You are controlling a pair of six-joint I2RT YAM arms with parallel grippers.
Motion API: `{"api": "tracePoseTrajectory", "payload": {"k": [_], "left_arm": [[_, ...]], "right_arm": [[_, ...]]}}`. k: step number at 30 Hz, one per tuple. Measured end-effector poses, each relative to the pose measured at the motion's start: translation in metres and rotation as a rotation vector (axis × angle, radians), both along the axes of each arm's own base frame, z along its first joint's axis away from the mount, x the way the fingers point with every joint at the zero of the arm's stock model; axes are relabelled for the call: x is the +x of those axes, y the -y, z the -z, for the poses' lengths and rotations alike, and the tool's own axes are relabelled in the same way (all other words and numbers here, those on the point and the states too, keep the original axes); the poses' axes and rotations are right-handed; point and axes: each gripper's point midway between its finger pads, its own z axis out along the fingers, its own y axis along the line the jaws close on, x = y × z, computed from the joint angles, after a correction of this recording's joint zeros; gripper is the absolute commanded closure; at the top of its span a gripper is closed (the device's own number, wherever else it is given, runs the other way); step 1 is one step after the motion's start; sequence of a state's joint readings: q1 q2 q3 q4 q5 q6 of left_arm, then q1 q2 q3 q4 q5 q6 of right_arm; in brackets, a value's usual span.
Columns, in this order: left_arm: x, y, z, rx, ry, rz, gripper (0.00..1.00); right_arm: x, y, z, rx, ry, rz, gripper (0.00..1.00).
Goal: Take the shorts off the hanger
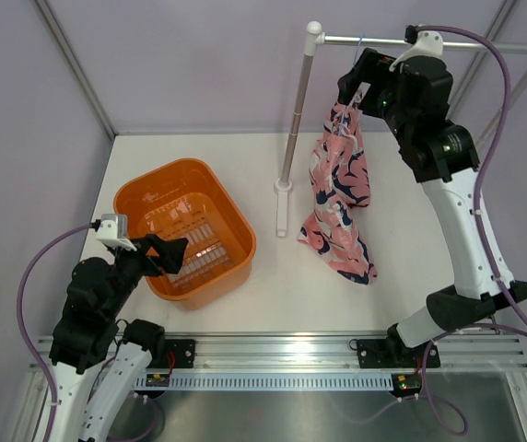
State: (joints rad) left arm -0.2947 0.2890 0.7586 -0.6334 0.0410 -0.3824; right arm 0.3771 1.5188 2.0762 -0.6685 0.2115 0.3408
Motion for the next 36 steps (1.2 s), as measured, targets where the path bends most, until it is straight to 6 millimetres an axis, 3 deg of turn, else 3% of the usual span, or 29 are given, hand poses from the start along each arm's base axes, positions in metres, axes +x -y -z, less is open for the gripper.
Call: {"api": "tracePoseTrajectory", "payload": {"k": [13, 17, 23, 31, 35, 36], "left_arm": [[-0.001, 0.002, 0.000, -0.001, 0.000, 0.015, 0.01], [-0.001, 0.003, 0.000, -0.001, 0.000, 0.016, 0.01], [-0.002, 0.004, 0.000, -0.001, -0.001, 0.021, 0.01], [-0.003, 0.004, -0.001, -0.002, 0.004, 0.026, 0.01], [-0.004, 0.005, -0.002, -0.004, 0.011, 0.033, 0.01], [-0.005, 0.005, -0.002, -0.005, 0.011, 0.034, 0.01]], "right_arm": [[0.087, -0.005, 0.063, -0.243, -0.069, 0.196, 0.17], [0.097, 0.000, 0.066, -0.277, -0.065, 0.240, 0.22], [0.109, 0.005, 0.055, -0.290, -0.022, 0.292, 0.33], [0.122, 0.004, 0.064, -0.327, -0.030, 0.315, 0.46], [0.126, 0.004, 0.071, -0.348, -0.043, 0.322, 0.60], [0.126, 0.005, 0.072, -0.353, -0.045, 0.324, 0.68]]}}
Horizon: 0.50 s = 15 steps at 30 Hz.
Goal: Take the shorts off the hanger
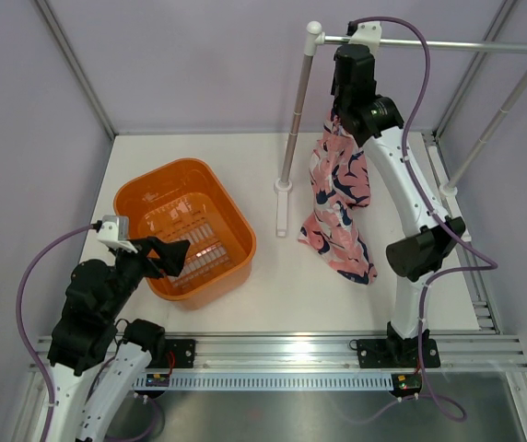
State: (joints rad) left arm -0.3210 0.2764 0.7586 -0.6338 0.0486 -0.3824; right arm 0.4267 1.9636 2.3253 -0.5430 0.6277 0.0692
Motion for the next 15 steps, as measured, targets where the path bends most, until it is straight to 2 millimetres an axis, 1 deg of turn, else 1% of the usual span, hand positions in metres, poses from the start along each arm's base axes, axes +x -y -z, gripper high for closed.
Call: {"api": "tracePoseTrajectory", "payload": {"k": [2, 3, 4, 5, 15], "left_arm": [[-0.0004, 0.0007, 0.0001, 0.000, 0.000, 0.004, 0.01], [-0.0005, 0.0009, 0.0001, 0.000, 0.000, 0.005, 0.01], [-0.0005, 0.0011, 0.0000, 0.000, 0.000, 0.006, 0.01], [-0.0006, 0.0012, 0.0000, 0.000, 0.000, 0.007, 0.01], [-0.0009, 0.0017, -0.0001, 0.000, 0.001, 0.009, 0.01]], "right_arm": [[0.0002, 0.0013, -0.0005, -0.006, 0.000, 0.007, 0.77], [-0.0001, 0.0019, -0.0011, -0.008, 0.000, 0.009, 0.89], [-0.0004, 0.0025, -0.0021, -0.012, 0.002, 0.010, 0.95], [-0.0007, 0.0031, -0.0033, -0.014, 0.003, 0.012, 1.00], [-0.0037, 0.0071, -0.0037, -0.033, -0.004, 0.023, 1.00]]}}
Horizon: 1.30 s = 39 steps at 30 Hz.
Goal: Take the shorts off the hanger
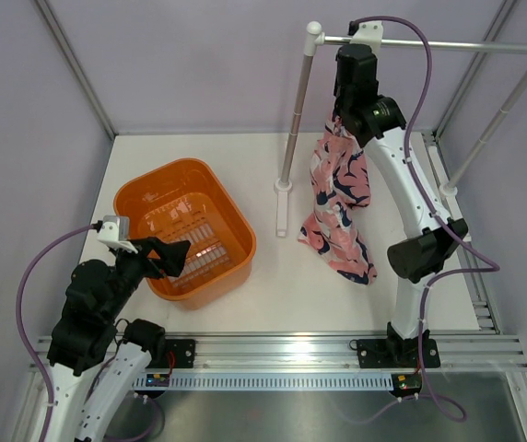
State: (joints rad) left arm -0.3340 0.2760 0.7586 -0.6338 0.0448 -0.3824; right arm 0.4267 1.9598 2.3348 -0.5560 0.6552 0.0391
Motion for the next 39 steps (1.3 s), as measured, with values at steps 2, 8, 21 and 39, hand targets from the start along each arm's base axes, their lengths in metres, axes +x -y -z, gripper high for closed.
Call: {"api": "tracePoseTrajectory", "payload": {"k": [2, 8, 21, 39], "left_arm": [[0.000, 0.000, 0.000, 0.000, 0.000, 0.000, 0.01], [0.000, 0.000, 0.000, 0.000, 0.000, 0.000, 0.01], [0.000, 0.000, 0.000, 0.000, 0.001, 0.000, 0.01], [-0.005, 0.025, -0.001, 0.011, 0.024, 0.161, 0.05]], "right_arm": [[-0.003, 0.001, -0.001, -0.001, -0.001, -0.002, 1.00], [-0.019, 0.006, -0.026, 0.021, 0.041, -0.017, 1.00], [-0.078, 0.015, -0.059, 0.134, 0.074, -0.089, 1.00], [-0.276, -0.014, -0.001, 0.359, -0.137, -0.528, 1.00]]}}
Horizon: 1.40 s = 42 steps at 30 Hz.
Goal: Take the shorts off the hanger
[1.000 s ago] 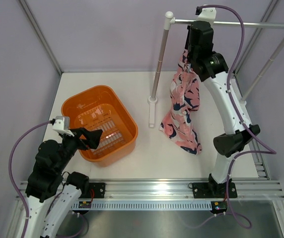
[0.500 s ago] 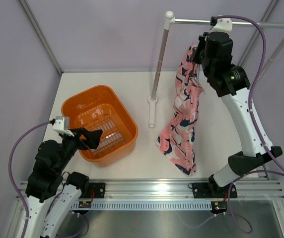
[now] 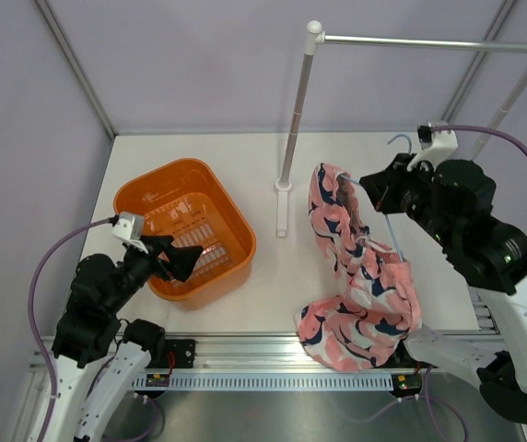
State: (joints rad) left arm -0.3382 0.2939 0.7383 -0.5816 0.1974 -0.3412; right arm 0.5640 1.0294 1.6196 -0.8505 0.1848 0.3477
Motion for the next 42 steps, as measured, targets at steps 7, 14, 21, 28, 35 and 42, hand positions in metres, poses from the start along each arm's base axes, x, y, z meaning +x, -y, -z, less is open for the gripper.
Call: {"api": "tracePoseTrajectory", "payload": {"k": [7, 14, 21, 28, 35, 42], "left_arm": [[0.014, 0.037, 0.001, -0.043, -0.096, 0.152, 0.09], [0.017, 0.107, -0.059, -0.054, -0.063, 0.327, 0.09], [0.028, 0.200, -0.077, 0.045, -0.065, 0.381, 0.12], [0.050, 0.231, -0.041, 0.139, -0.120, 0.301, 0.13], [0.062, 0.248, -0.023, 0.152, -0.142, 0.275, 0.13], [0.066, 0.257, -0.028, 0.118, -0.126, 0.281, 0.13]], "right_arm": [[-0.059, -0.011, 0.020, 0.064, -0.037, -0.151, 1.00], [-0.051, -0.041, 0.047, -0.005, -0.112, -0.178, 1.00], [-0.041, -0.050, 0.061, -0.041, -0.138, -0.138, 1.00], [-0.040, -0.044, 0.054, -0.038, -0.119, -0.103, 1.00], [-0.040, -0.038, 0.052, -0.048, -0.116, -0.080, 1.00], [-0.039, -0.035, 0.054, -0.058, -0.119, -0.067, 1.00]]}}
